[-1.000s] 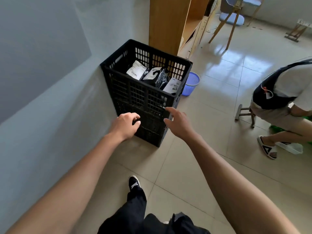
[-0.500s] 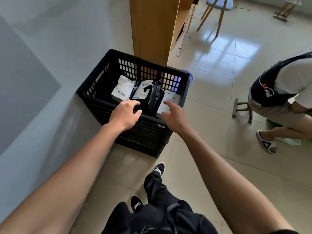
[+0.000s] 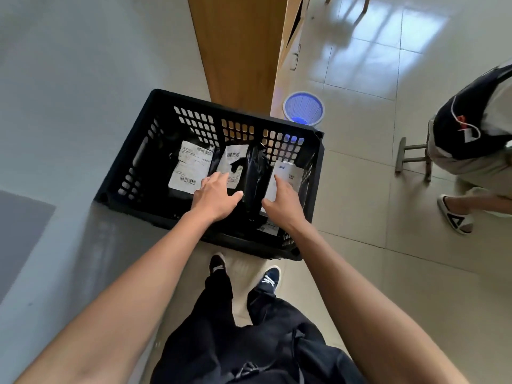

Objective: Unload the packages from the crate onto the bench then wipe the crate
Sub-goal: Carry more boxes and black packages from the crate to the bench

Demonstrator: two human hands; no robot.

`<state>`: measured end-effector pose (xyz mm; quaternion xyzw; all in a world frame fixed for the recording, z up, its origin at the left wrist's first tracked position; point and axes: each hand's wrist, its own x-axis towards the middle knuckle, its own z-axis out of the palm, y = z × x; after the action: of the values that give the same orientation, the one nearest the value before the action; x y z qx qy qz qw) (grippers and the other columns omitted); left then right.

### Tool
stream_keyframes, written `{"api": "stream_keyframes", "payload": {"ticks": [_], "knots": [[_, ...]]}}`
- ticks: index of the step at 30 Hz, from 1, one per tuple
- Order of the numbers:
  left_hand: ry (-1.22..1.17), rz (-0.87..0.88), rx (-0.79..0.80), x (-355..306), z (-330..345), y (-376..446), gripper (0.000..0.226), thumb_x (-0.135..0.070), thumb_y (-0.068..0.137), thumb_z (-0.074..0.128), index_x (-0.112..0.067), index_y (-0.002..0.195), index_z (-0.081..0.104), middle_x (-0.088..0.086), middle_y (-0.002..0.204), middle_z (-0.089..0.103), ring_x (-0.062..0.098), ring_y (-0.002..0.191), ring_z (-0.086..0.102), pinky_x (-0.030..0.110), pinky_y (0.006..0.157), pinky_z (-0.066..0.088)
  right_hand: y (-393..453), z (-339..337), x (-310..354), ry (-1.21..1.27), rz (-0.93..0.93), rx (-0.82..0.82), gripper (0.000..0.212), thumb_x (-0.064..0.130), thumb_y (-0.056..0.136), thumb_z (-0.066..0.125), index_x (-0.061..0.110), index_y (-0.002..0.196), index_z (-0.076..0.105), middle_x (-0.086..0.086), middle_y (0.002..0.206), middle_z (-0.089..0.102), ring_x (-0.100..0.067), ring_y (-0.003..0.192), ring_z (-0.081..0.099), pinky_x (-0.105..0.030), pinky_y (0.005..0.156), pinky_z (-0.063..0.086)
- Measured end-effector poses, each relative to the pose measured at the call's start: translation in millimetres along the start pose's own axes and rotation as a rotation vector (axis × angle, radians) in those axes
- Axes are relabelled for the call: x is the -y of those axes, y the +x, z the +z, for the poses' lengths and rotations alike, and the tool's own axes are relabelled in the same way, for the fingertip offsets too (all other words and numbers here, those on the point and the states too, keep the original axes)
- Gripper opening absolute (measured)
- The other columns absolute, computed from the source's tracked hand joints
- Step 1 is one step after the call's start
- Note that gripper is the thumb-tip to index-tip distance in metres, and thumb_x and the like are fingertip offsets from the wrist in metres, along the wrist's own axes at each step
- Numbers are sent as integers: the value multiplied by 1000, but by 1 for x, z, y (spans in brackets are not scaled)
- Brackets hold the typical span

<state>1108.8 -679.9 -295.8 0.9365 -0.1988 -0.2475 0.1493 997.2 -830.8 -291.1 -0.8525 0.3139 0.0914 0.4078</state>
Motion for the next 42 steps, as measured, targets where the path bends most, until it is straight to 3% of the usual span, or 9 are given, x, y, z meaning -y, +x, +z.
{"api": "stream_keyframes", "payload": {"ticks": [6,10,15,19,22,29,32,36,42], "knots": [[1,-38,129,13,13,46,89,-65,90,57,-18,158,24,6,167,20,28,152,19,55,116,31,36,26,-7,-126,194,-25,68,26,93,61,12,151,29,-12,155,34,-38,139,36,-53,112,38],[33,-68,258,22,23,66,111,-79,84,52,-15,162,6,6,171,2,27,156,4,56,120,22,52,45,-13,-136,303,-35,80,28,93,60,15,158,15,-10,164,16,-35,149,19,-60,117,28],[135,-69,301,25,36,83,125,-88,78,47,-9,161,-3,12,170,-10,27,156,-11,55,123,8,64,62,-17,-156,385,-46,88,32,96,57,11,161,1,-12,169,-2,-32,156,1,-49,125,13],[119,-70,256,22,45,81,126,-88,78,46,-7,161,-4,16,169,-12,30,156,-13,53,123,6,68,69,-23,-235,382,-122,87,34,95,62,7,159,10,-15,168,6,-34,153,10,-50,122,25],[96,-64,230,23,49,79,122,-84,80,48,-9,161,-4,16,169,-14,29,156,-14,55,123,7,67,71,-31,-247,424,-140,93,36,94,64,5,160,6,-14,168,5,-34,153,10,-53,120,29],[9,-11,215,22,54,73,113,-77,85,53,-22,162,-8,10,166,-28,28,155,-19,61,121,8,65,84,-37,-269,395,-99,89,52,93,62,27,160,8,-8,169,-11,-41,154,-4,-63,116,26],[-29,-9,210,21,56,71,112,-73,85,58,-27,162,-8,8,167,-26,29,156,-14,61,121,11,65,87,-38,-180,425,-70,98,51,90,68,29,159,2,-9,168,-17,-46,153,-3,-66,117,25],[-70,10,182,19,58,74,114,-64,80,69,-39,160,-8,8,169,-17,35,154,5,61,118,25,66,88,-41,-166,413,-61,107,51,85,73,27,160,-1,-9,168,-19,-46,153,-1,-64,117,26],[-71,21,87,22,58,73,102,-63,76,70,-44,158,14,6,169,-4,33,151,11,62,114,29,63,83,-39,-160,367,-170,90,48,82,70,37,157,19,-5,169,-6,-45,147,15,-63,113,30]]}}
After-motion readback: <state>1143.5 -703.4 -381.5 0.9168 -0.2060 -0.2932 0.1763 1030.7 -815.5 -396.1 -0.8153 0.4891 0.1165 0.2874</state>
